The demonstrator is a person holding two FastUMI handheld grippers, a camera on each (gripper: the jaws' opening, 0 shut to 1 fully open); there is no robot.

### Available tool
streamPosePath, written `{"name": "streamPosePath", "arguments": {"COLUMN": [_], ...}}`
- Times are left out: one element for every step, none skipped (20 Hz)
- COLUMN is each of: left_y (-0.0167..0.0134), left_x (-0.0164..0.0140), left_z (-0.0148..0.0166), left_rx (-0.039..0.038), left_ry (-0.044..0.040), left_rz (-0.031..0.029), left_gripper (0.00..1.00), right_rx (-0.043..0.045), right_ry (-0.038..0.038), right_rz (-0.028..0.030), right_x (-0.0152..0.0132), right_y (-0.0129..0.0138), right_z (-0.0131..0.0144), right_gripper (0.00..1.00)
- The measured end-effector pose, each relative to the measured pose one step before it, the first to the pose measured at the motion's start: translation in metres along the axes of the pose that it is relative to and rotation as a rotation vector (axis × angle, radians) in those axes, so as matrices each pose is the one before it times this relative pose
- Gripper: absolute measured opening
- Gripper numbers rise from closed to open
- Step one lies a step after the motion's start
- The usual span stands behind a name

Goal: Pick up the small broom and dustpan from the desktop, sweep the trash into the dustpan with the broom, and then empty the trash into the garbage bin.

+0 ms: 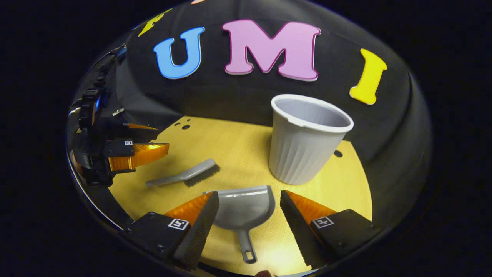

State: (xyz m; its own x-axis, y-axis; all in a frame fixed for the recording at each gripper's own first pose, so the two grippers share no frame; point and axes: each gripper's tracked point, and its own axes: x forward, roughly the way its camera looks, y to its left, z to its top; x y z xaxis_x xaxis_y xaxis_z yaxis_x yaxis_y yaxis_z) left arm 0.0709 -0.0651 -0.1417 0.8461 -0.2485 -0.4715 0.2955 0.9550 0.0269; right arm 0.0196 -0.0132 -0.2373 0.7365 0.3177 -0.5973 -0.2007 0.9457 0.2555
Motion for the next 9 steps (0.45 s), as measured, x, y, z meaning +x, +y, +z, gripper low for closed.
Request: {"name": "streamPosePath", "arguments": {"left_y": [-0.00056, -0.00029, -0.00293, -0.00197, -0.00148, -0.00041, 0.00239, -0.00167, -0.00607], "left_x": [-0.00841, -0.00687, -0.00567, -0.00867, -0.00394, -0.00567, -0.00451, -0.00465, -0.00404], "left_z": [0.01454, 0.012, 0.01457, 0.01073, 0.00769, 0.00775, 0.00566, 0.00393, 0.00253], "left_rx": [-0.00781, -0.0085, -0.01586, -0.02165, -0.0208, -0.01677, -0.01496, -0.01718, -0.01515], "left_ry": [-0.05404, -0.04723, -0.04521, -0.03283, -0.0305, -0.02154, -0.0203, -0.01314, -0.00309], "left_rz": [0.00398, 0.00767, 0.00159, -0.00199, 0.00265, 0.0059, 0.00651, -0.00656, -0.02252], "left_gripper": [0.89, 0.9, 0.9, 0.9, 0.91, 0.91, 0.91, 0.92, 0.92], "right_rx": [-0.0081, -0.00684, -0.00259, -0.00012, 0.00559, 0.01398, 0.01402, 0.00524, -0.00619], "right_ry": [-0.03827, -0.02914, -0.02521, -0.03075, -0.03108, -0.03705, -0.03997, -0.04185, -0.03319], "right_rz": [-0.02056, -0.01661, -0.01601, -0.01824, -0.0193, -0.01245, -0.00721, -0.00943, -0.01743], "right_x": [-0.00728, -0.00863, -0.00597, -0.00435, -0.00293, -0.00585, -0.00455, -0.00599, -0.00397], "right_y": [-0.00261, -0.00164, -0.00085, 0.00049, 0.00026, 0.00298, 0.00292, 0.00093, -0.00055], "right_z": [0.01489, 0.01458, 0.01188, 0.00982, 0.01158, 0.01215, 0.01278, 0.01323, 0.00987], "right_gripper": [0.99, 0.99, 0.99, 0.99, 0.99, 0.99, 0.99, 0.99, 0.98]}}
